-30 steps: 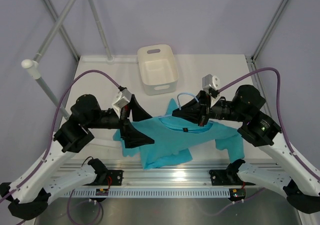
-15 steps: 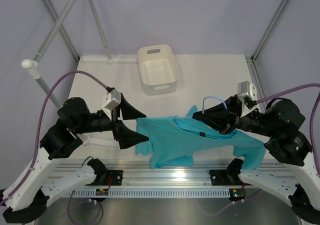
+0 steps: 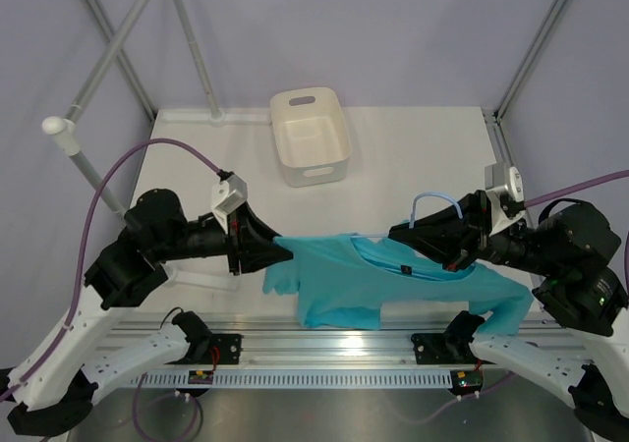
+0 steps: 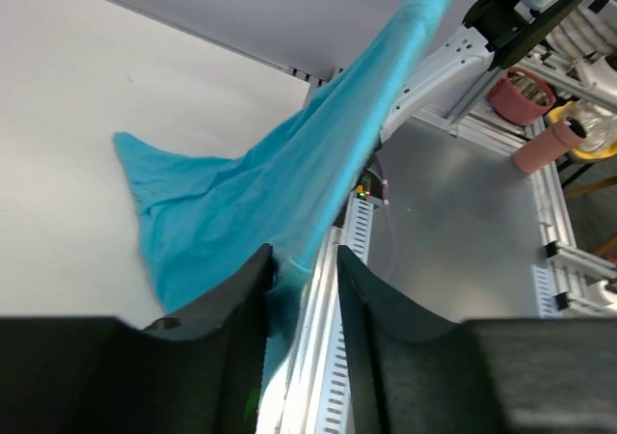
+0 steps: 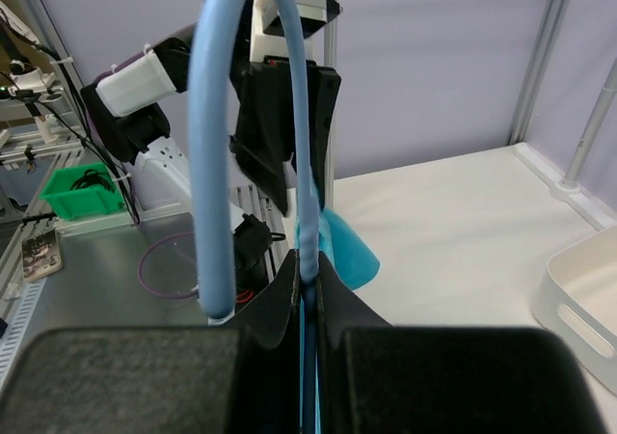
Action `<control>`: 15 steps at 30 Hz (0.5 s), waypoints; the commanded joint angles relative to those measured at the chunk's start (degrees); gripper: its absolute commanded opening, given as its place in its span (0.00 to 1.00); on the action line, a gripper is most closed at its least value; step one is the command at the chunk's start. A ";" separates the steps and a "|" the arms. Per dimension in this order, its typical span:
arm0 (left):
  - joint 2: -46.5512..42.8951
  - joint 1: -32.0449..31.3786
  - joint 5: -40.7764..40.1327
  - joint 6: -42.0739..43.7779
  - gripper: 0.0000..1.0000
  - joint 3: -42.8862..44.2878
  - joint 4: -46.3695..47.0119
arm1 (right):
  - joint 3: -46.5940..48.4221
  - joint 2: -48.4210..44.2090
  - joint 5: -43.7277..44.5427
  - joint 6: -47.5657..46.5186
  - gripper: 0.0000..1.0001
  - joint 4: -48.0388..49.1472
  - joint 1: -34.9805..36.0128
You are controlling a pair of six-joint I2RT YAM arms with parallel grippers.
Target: Remove the t-shirt from the hanger
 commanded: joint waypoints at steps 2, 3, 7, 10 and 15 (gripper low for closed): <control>1.47 -0.29 0.20 0.02 0.00 -1.68 1.67 | 0.20 -0.59 2.83 1.65 0.00 4.64 0.08; 1.29 -0.29 -3.12 -0.15 0.00 -2.12 1.67 | 0.02 -0.68 3.62 1.65 0.00 4.73 0.08; 0.33 -0.29 -16.75 -2.25 0.00 -2.39 -0.08 | 0.28 -2.42 11.69 0.51 0.00 3.07 0.08; 0.06 -0.29 -27.91 -4.62 0.00 -2.04 -2.37 | 0.63 -5.23 18.54 -1.24 0.00 0.87 0.08; 4.18 -0.29 -45.49 -10.87 0.00 2.08 -9.48 | 0.72 -9.28 23.05 -1.96 0.00 -2.74 0.08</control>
